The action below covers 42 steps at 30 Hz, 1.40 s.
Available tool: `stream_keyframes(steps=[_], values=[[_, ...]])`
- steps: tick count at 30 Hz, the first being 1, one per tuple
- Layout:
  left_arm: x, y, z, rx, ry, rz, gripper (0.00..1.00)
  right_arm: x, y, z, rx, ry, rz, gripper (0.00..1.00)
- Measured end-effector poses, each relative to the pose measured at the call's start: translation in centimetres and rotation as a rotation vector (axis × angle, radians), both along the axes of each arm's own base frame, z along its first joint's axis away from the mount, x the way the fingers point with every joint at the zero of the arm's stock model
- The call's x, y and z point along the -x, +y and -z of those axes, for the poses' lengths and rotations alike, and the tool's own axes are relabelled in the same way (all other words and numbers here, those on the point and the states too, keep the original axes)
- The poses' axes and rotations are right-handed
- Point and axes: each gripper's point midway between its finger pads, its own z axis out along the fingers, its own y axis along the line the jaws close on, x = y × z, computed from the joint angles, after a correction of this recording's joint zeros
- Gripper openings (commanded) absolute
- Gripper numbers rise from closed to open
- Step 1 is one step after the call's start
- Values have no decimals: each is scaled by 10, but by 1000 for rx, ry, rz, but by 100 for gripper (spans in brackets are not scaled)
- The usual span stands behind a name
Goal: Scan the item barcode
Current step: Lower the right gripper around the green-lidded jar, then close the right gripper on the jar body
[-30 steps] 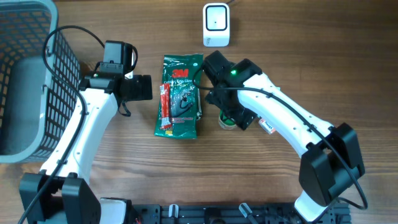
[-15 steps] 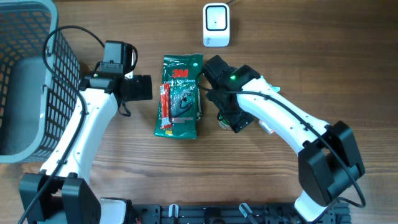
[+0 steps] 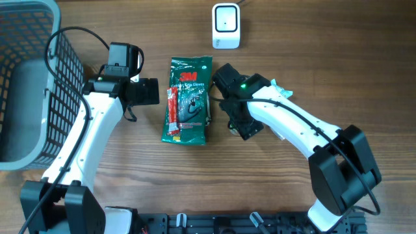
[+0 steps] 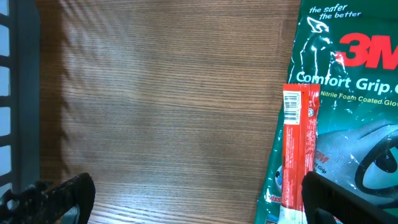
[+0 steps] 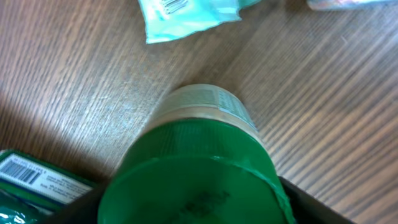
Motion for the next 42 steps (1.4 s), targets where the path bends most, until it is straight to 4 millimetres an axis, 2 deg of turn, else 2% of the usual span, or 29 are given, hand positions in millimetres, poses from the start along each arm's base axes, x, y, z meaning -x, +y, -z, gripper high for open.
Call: stream_keyframes(steps=[3, 8, 12, 16, 17, 20, 23, 28, 32, 42], values=[[0, 0, 0, 0, 0, 0, 100, -2, 1, 0, 1, -8, -60, 71], [0, 0, 0, 0, 0, 0, 100, -11, 7, -1, 14, -46, -373, 71], [0, 0, 0, 0, 0, 0, 100, -12, 13, -2, 33, -55, -741, 72], [0, 0, 0, 0, 0, 0, 100, -2, 11, -5, 71, -7, -1240, 75], [0, 0, 0, 0, 0, 0, 100, 0, 10, -5, 78, 0, -1314, 76], [0, 0, 0, 0, 0, 0, 100, -3, 5, -7, 129, 7, -1496, 97], [0, 0, 0, 0, 0, 0, 100, -9, 2, -11, 178, 5, -1575, 100], [0, 0, 0, 0, 0, 0, 100, -18, 4, -33, 194, -14, -1492, 100], [0, 0, 0, 0, 0, 0, 100, -29, 12, -56, 166, -72, -1264, 100], [0, 0, 0, 0, 0, 0, 100, -25, 12, -55, 91, -64, -821, 100]])
